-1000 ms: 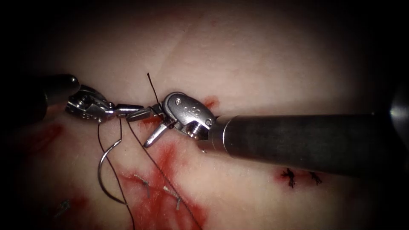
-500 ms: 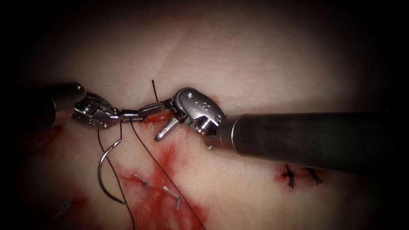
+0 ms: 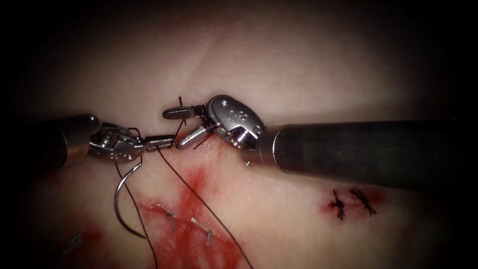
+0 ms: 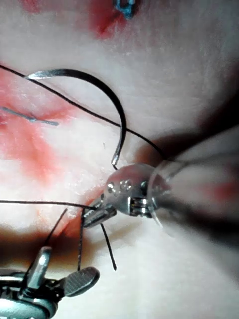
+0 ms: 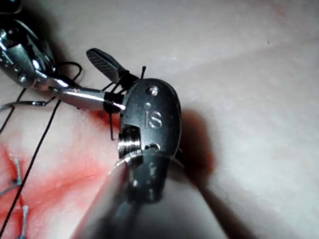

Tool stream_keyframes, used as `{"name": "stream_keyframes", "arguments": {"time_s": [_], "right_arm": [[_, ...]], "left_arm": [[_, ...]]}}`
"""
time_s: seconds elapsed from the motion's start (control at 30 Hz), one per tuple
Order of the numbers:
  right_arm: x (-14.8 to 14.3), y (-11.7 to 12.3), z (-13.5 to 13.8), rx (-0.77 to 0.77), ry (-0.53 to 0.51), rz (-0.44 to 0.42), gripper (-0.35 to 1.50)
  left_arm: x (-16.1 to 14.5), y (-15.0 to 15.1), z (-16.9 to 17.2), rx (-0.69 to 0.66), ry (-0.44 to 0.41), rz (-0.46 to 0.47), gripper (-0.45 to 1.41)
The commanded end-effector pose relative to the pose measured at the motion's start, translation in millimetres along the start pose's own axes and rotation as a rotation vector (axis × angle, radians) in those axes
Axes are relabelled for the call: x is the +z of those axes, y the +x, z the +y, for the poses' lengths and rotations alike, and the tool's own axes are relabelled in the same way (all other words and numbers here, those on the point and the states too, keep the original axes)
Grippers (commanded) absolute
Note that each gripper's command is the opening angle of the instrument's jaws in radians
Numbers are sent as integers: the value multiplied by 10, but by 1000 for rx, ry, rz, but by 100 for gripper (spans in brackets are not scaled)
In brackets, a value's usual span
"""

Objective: Wound Closure

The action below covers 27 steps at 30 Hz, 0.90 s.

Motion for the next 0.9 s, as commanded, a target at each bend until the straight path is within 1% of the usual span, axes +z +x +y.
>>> {"name": "stream_keyframes", "arguments": {"time_s": [0.03, 0.07, 0.1, 0.13, 0.17, 0.23, 0.3, 0.4, 0.43, 0.47, 0.5, 0.6, 0.73, 0.8, 0.9], "right_arm": [[3, -9, 1, -2, -4, -1, 99], [2, -10, 1, -5, -14, -3, 99], [-1, -14, 0, -8, -43, -9, 98], [-2, -16, -1, -6, -56, -12, 98], [-2, -16, -1, -6, -56, -12, 98], [-4, -21, -3, 18, -97, -21, 93], [-4, -25, -3, 38, -130, -26, 93], [-5, -34, -4, 92, -216, -33, 93], [-5, -34, -4, 92, -216, -33, 93], [-6, -35, -5, 102, -248, -45, 93], [-6, -35, -5, 102, -248, -45, 93], [-6, -38, -6, 114, -297, -77, 94], [-7, -40, -6, 121, -349, -100, 94], [-8, -41, -3, 121, -383, -103, 94], [-13, -45, 1, 108, -436, -149, 96]], "left_arm": [[9, -4, 1, -2, 2, 0, -45], [9, -4, 4, -16, 11, -18, -45], [10, -3, 10, -37, 40, -72, -45], [11, -2, 13, -54, 49, -96, -45], [11, -2, 13, -54, 49, -96, -45], [15, 2, 22, -79, 71, -145, -45], [21, 7, 31, -89, 84, -178, -45], [39, 28, 53, -107, 94, -189, -45], [39, 28, 53, -107, 94, -189, -45], [41, 33, 52, -112, 95, -194, -45], [41, 33, 52, -112, 95, -194, -45], [39, 38, 45, -121, 93, -196, -45], [36, 37, 37, -141, 92, -198, -45], [36, 33, 35, -148, 94, -203, -45], [36, 23, 31, -161, 96, -207, -45]]}}
